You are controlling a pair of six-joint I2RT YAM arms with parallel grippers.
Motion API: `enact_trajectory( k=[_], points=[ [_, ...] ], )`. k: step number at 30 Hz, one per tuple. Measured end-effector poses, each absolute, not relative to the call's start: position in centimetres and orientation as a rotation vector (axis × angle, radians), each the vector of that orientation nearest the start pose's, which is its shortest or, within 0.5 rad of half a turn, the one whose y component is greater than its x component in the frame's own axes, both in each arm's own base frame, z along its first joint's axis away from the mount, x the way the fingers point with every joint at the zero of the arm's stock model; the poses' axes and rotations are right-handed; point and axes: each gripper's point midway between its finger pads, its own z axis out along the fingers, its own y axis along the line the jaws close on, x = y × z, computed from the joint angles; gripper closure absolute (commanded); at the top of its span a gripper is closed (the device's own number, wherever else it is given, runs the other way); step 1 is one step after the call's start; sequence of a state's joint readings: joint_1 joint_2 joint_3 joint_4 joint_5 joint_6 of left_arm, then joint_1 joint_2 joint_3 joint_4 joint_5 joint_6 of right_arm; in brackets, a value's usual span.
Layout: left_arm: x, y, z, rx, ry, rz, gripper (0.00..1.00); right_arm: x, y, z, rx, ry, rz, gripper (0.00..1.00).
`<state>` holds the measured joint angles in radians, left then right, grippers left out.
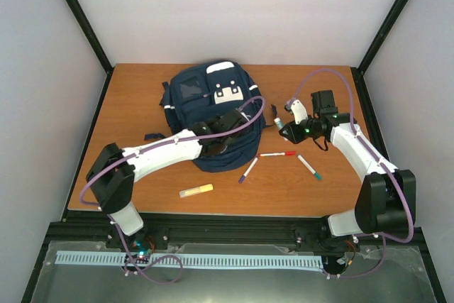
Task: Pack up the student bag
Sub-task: Place the stationery in the student bag.
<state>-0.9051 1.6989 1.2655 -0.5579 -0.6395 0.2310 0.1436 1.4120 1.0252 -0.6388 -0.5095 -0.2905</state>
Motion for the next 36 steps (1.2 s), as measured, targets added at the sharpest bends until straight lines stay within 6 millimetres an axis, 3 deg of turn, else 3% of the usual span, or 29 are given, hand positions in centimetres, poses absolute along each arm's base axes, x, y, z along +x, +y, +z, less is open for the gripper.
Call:
enact_trajectory(
  k=[4, 13, 18, 23, 28, 32, 36],
  points=[
    [34.1, -26.2, 17.7, 1.002, 2.061, 0.484, 0.99, 32.9, 13.2, 14.6, -0.725, 2.397, 0.59, 0.87],
    [35.9, -25.5, 19.7, 0.865, 2.094, 0.4, 0.99, 32.1, 14.2, 17.1, -0.838, 2.276, 0.553, 0.88],
    [38.2, -24.6, 22.9, 0.732, 2.133, 0.254, 0.99, 28.9, 19.1, 17.3, -1.179, 2.152, 0.506, 0.87],
    [38.0, -24.4, 23.1, 0.698, 2.172, 0.163, 0.99, 25.6, 22.9, 17.9, -1.483, 2.003, 0.435, 0.87],
    [38.0, -23.9, 23.2, 0.656, 2.197, 0.114, 0.99, 26.0, 24.9, 20.2, -1.627, 1.823, 0.229, 0.88],
    [38.6, -22.9, 23.3, 0.582, 2.235, 0.026, 0.99, 25.7, 26.9, 19.1, -1.786, 1.688, 0.029, 0.91],
    [39.0, -22.1, 23.4, 0.515, 2.27, -0.078, 0.99, 26.6, 28.4, 17.9, -1.88, 1.578, -0.175, 0.9]
  ],
)
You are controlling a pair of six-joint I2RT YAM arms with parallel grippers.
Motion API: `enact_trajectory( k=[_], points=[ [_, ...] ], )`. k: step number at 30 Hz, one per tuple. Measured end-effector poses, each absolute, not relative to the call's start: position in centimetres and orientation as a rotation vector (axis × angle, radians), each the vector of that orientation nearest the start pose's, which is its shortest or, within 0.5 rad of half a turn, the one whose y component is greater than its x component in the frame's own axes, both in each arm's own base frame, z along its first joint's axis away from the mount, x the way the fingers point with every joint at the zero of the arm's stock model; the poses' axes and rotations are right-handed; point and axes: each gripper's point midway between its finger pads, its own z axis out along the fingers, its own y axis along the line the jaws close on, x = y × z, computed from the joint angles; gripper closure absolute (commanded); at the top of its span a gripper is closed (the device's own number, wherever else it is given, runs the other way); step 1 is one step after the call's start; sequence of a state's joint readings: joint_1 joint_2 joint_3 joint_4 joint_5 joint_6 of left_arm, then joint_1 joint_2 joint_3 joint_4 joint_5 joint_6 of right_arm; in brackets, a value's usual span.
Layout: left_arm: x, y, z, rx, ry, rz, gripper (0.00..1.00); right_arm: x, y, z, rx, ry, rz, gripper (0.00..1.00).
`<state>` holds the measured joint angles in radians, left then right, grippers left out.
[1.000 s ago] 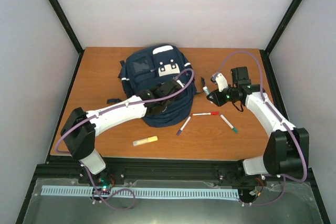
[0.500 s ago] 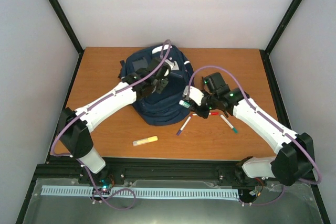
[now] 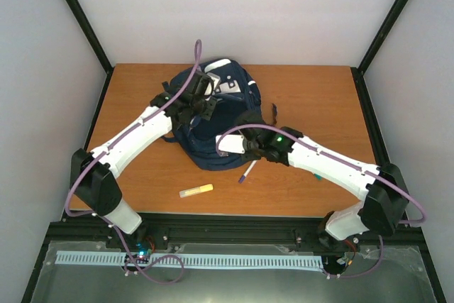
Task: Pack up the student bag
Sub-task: Place the stationery in the student bag.
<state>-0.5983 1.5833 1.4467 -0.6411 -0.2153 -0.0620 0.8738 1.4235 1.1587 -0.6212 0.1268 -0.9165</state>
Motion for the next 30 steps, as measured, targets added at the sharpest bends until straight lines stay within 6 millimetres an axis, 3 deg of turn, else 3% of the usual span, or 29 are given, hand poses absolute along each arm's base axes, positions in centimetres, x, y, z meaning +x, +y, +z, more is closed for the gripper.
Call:
enact_trajectory(
  k=[9, 17, 23, 30],
  points=[
    [38.5, -22.2, 24.0, 0.482, 2.284, -0.178, 0.99, 31.3, 31.6, 19.4, -1.864, 1.347, -0.475, 0.89],
    [38.2, -22.0, 24.6, 0.473, 2.277, -0.19, 0.99, 34.7, 33.5, 17.7, -1.898, 1.196, -0.656, 0.85],
    [38.0, -21.7, 24.9, 0.469, 2.274, -0.19, 0.99, 37.4, 34.4, 17.1, -1.85, 1.145, -0.746, 0.59],
    [38.1, -21.5, 25.1, 0.458, 2.274, -0.193, 0.99, 37.5, 34.2, 17.8, -1.786, 1.22, -0.689, 0.5]
  ],
)
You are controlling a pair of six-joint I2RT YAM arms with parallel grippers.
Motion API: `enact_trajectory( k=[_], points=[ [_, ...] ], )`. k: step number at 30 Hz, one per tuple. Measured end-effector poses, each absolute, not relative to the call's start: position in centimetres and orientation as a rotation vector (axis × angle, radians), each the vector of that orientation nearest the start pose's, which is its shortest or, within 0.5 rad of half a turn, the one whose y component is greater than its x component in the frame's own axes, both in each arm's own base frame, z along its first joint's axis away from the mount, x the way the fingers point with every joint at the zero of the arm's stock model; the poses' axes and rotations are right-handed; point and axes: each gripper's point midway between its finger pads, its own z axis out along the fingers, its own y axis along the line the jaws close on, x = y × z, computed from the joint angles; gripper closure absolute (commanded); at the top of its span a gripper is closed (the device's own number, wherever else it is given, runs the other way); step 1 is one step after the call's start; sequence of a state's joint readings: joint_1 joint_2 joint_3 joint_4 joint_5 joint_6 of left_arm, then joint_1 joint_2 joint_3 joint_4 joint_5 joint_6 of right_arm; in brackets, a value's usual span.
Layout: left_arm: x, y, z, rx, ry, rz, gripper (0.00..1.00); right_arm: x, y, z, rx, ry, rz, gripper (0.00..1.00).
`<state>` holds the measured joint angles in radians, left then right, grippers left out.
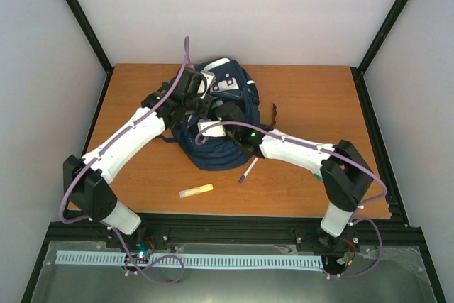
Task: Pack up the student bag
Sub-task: Place the stationery in the student bag.
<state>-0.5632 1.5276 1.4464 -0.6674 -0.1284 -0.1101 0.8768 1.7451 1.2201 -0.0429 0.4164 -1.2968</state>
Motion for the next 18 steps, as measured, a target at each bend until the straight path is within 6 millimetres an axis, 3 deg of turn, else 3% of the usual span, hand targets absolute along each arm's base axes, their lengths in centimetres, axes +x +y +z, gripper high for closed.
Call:
enact_trajectory(
  k=[10, 14, 18],
  points=[
    [37.9, -21.0, 25.4, 0.434, 2.275, -0.208, 0.99, 30.8, 30.8, 23.2, -1.679, 1.412, -0.304, 0.45],
    [37.9, -20.9, 25.3, 0.432, 2.277, -0.208, 0.99, 29.1, 27.7, 21.8, -1.635, 1.555, -0.163, 0.46],
    [37.8, -20.9, 25.4, 0.43, 2.274, -0.207, 0.99, 30.0, 22.7, 18.9, -1.54, 1.803, -0.058, 0.48]
  ],
)
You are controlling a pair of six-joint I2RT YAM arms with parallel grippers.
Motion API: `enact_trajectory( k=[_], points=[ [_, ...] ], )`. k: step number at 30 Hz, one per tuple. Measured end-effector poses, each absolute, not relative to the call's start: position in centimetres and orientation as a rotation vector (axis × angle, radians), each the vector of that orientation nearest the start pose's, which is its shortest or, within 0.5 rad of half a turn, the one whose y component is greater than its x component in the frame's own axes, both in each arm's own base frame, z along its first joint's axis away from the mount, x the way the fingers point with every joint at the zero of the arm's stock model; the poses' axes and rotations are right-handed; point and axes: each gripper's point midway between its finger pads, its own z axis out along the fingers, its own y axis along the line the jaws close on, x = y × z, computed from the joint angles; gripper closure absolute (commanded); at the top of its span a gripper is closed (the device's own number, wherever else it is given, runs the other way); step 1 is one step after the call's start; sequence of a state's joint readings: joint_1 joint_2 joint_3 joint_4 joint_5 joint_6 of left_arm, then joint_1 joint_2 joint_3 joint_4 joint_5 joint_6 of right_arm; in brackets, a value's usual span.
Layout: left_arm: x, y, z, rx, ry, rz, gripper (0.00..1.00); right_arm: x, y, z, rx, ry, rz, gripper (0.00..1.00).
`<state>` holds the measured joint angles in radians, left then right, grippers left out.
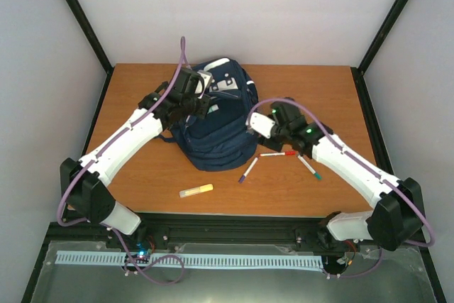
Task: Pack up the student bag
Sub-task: Place the stationery in the student bag, then pick up the stationery from the center of the board.
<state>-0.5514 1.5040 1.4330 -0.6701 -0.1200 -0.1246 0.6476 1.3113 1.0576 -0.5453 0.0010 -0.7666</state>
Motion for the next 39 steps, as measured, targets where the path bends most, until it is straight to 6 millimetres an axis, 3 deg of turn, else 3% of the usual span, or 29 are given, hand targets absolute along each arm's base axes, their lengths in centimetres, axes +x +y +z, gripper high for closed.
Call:
enact_trajectory(
  k=[4, 11, 18, 23, 28, 39],
  points=[
    [37.8, -20.7, 25.4, 0.427, 2.275, -0.199, 0.99, 30.7, 18.1, 16.9, -1.407, 2.023, 0.034, 0.52],
    [37.7, -20.7, 25.3, 0.424, 2.277, -0.204, 0.99, 30.2, 13.1, 13.9, -1.249, 2.283, 0.146, 0.57],
    [37.7, -20.7, 25.3, 0.421, 2.278, -0.203, 0.99, 30.3, 7.8, 10.6, -1.064, 2.536, 0.128, 0.58],
    [37.7, -20.7, 25.3, 0.422, 2.279, -0.206, 0.99, 28.8, 4.2, 7.4, -0.972, 2.711, 0.092, 0.59],
    [37.7, -20.7, 25.3, 0.422, 2.28, -0.206, 0.99, 26.7, 3.2, 5.5, -1.003, 2.798, 0.069, 0.61],
    [37.6, -20.8, 25.2, 0.419, 2.283, -0.212, 0.99, 25.0, 2.2, 2.7, -1.069, 2.901, 0.047, 0.66]
  ],
)
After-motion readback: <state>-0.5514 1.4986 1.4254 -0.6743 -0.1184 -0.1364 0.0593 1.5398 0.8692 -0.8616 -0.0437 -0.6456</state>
